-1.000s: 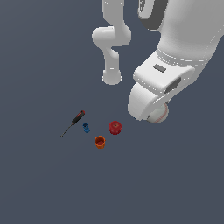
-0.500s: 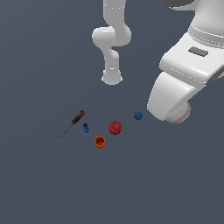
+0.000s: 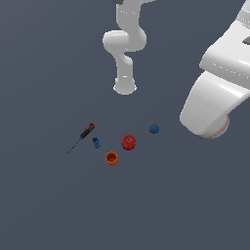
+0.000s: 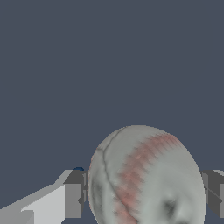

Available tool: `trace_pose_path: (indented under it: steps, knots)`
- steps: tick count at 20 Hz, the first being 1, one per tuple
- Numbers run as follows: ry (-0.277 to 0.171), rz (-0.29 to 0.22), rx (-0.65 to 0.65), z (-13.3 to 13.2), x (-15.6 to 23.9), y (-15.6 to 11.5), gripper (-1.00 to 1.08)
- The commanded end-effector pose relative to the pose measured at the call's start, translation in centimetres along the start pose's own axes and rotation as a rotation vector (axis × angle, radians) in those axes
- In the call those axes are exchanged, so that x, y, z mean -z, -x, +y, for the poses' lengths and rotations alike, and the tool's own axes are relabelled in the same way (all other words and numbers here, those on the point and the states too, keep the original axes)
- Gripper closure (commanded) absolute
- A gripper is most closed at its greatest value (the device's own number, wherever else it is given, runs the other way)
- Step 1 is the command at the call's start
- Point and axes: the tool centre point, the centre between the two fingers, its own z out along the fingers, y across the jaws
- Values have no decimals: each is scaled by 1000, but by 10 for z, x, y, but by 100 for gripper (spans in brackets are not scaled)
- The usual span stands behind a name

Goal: Pick up a designated object from a clutter of objects.

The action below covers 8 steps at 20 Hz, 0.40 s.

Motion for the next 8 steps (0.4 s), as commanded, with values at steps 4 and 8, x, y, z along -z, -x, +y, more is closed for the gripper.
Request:
trace_pose_path:
  steps: [4,8]
  knots:
    - [1,2,0,-1,6,-5,108]
    - [1,2,1,-1,6,-6,108]
